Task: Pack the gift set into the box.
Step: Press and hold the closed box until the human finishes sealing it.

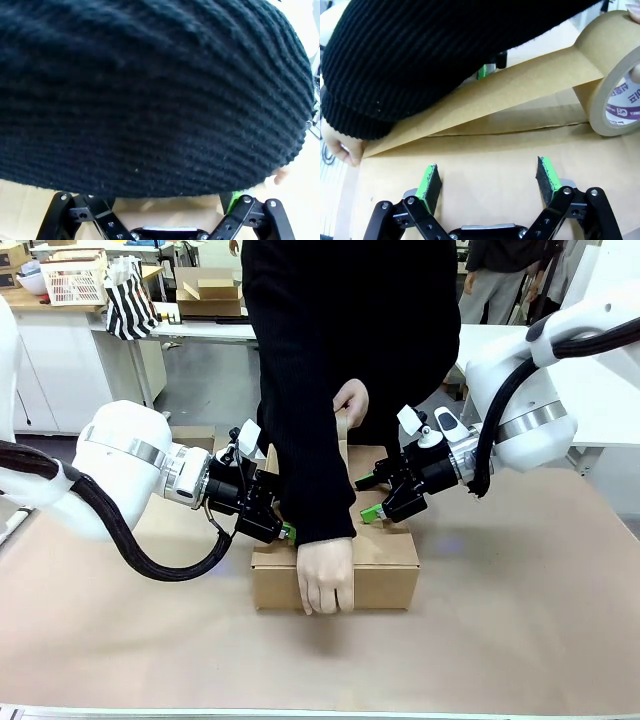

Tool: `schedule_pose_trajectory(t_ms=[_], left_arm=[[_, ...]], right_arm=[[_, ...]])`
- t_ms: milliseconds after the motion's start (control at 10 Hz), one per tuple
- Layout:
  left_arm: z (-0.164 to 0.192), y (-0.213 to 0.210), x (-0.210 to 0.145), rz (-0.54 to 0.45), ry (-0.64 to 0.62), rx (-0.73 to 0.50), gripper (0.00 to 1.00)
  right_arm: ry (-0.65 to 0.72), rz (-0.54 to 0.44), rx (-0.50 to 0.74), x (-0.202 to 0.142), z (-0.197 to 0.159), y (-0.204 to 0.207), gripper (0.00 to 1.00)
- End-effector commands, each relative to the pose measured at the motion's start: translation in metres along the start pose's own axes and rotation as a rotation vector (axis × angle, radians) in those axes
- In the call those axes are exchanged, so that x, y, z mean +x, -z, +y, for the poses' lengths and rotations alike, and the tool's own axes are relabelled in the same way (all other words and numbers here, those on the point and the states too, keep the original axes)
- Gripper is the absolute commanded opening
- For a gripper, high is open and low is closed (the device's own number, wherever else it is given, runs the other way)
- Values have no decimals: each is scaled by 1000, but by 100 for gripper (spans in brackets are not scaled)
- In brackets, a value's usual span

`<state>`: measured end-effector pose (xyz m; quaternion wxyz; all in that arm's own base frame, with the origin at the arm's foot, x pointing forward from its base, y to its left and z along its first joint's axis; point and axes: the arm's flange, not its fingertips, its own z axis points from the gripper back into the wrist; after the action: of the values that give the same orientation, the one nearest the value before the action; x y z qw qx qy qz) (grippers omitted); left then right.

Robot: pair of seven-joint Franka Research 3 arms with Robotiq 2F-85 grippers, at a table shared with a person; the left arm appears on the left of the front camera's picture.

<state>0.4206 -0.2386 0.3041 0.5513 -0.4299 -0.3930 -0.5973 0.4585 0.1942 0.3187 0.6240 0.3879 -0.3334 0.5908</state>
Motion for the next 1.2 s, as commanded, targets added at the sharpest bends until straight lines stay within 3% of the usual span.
schedule_pose_trajectory(t_ms=[0, 1100], left_arm=[[-2, 0, -2, -4, 8, -4, 100], [-2, 0, -2, -4, 8, -4, 100]], right_arm=[[9, -8, -4, -3, 1, 1, 100], [9, -8, -4, -3, 1, 1, 100]])
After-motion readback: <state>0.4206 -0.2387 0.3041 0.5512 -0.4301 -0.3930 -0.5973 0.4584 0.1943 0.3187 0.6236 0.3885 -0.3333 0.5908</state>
